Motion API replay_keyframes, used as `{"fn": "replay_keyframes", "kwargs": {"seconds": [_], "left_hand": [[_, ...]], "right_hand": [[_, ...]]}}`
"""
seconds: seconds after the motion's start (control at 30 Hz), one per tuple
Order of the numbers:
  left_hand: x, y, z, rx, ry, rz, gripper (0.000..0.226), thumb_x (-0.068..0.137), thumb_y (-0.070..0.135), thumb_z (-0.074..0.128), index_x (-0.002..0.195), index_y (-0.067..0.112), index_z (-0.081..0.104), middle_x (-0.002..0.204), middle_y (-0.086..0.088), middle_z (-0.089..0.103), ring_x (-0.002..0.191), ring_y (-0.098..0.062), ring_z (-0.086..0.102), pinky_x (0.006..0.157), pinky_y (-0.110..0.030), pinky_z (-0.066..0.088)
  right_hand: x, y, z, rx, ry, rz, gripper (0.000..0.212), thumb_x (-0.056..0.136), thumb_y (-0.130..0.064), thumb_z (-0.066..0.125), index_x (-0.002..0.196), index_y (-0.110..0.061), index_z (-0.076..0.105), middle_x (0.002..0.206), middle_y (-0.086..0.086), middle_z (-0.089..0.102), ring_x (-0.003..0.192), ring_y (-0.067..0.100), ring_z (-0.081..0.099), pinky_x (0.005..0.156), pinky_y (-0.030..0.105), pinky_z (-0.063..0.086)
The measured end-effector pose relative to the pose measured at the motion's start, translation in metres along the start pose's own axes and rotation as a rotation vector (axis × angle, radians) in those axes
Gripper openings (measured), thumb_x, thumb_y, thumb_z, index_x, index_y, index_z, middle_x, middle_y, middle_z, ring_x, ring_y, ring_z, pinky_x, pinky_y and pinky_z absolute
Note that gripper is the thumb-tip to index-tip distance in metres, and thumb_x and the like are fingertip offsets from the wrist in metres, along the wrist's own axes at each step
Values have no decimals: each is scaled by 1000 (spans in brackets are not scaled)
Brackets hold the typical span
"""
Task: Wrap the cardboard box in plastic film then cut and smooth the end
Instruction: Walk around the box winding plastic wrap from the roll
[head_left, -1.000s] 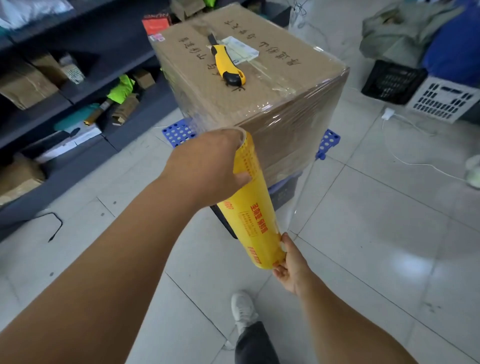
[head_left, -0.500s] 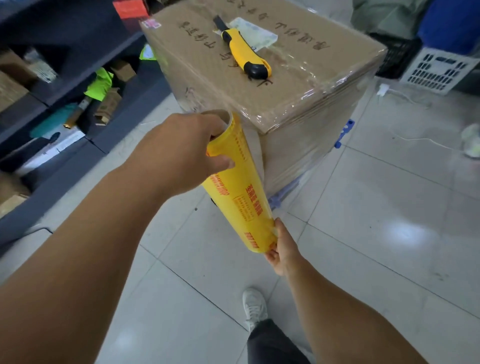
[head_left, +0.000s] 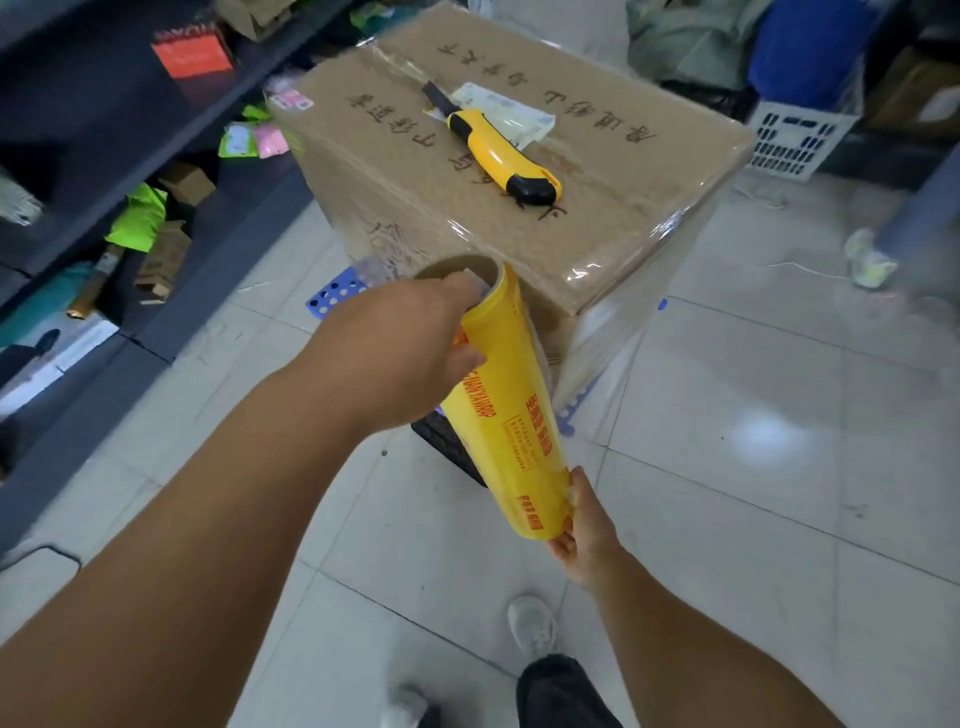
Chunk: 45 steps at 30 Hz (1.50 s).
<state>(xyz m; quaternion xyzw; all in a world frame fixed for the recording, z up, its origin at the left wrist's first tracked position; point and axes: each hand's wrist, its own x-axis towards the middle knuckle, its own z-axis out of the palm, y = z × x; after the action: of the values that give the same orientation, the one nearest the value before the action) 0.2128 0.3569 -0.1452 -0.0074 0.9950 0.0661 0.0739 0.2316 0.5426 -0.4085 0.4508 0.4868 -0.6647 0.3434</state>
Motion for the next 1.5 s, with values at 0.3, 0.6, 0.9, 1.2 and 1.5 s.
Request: {"fn": "replay_keyframes", "kwargs": {"seconds": [0.3, 0.6, 0.9, 1.2, 1.5], "left_hand": [[3, -37, -6, -16, 37, 247, 45, 85, 48, 57, 118, 17, 50, 104, -6, 62, 89, -26, 56, 69, -34, 46], [12, -81, -15, 35, 29, 443, 34, 83, 25, 65, 113, 18, 51, 97, -5, 58, 82, -26, 54, 70, -40, 51], [29, -118, -18, -2, -3, 596, 29, 83, 38, 64, 103, 19, 54, 96, -4, 59, 85, -25, 56, 74, -43, 50], [66, -150, -25, 128, -52, 851, 19, 83, 24, 62, 90, 21, 44, 81, 2, 42, 79, -21, 47, 68, -36, 46], [71, -161, -33, 129, 65, 1006, 34, 85, 51, 55, 96, 19, 50, 85, 1, 50, 93, -24, 51, 65, -30, 24]], "right_hand": [[-22, 56, 47, 312, -6, -56, 52, 96, -46, 49, 138, -16, 46, 132, 11, 58, 107, 23, 58, 98, 35, 46], [-13, 91, 112, 428, -8, -142, 55, 95, -48, 49, 141, -20, 43, 140, 5, 52, 123, 24, 53, 99, 33, 43], [18, 99, 155, 541, 53, -176, 55, 90, -54, 54, 135, -24, 48, 134, 3, 56, 116, 22, 56, 101, 36, 46], [35, 107, 196, 771, 159, -170, 68, 86, -63, 53, 142, -27, 41, 141, 6, 48, 122, 25, 50, 104, 37, 39], [27, 114, 232, 909, 187, -171, 69, 89, -65, 44, 144, -23, 40, 143, 4, 48, 126, 22, 49, 108, 33, 35]]}}
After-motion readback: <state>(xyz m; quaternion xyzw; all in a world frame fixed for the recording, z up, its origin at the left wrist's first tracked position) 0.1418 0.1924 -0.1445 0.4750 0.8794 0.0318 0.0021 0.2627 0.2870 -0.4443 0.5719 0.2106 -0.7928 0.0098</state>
